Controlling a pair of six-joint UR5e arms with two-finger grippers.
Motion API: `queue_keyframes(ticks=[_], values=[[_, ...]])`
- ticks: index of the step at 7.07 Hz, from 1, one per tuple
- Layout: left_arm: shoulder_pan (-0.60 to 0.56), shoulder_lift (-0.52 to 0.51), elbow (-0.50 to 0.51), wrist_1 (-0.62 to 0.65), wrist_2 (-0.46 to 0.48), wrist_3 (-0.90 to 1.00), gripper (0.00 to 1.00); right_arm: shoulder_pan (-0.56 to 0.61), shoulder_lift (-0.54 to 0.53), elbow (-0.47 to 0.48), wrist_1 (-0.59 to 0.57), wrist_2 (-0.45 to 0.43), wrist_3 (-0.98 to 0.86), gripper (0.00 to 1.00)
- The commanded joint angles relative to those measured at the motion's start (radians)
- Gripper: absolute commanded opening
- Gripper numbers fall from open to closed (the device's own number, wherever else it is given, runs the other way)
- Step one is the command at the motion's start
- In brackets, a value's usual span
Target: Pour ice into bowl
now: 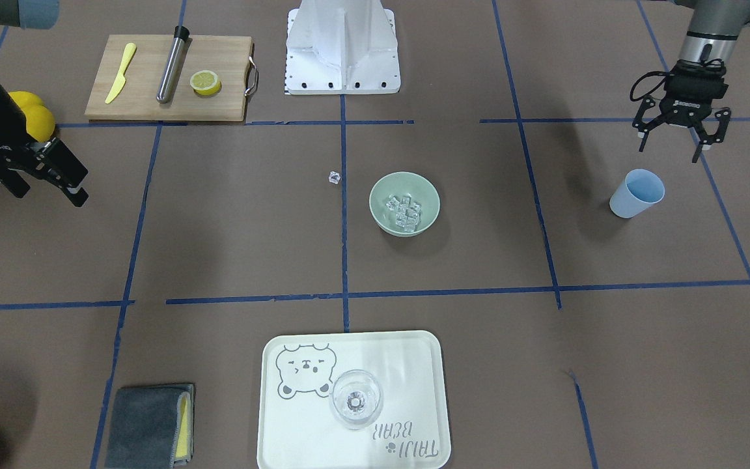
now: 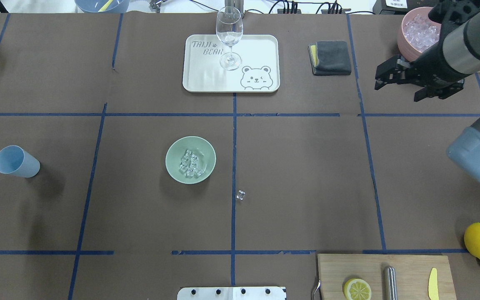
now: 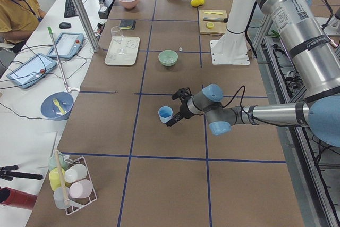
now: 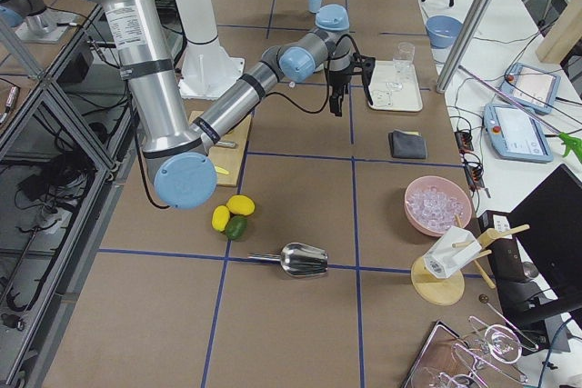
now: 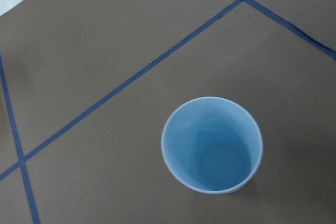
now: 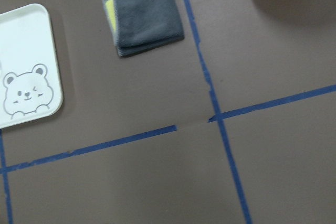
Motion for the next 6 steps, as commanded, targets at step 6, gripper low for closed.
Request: queue_keyframes(ticks=[6], values=[[-0.506,-0.414,0.107,0.654,-0.505,0.134,1.00,-0.424,0.450,-0.378,0.123,-0.272,0.494,1.00]])
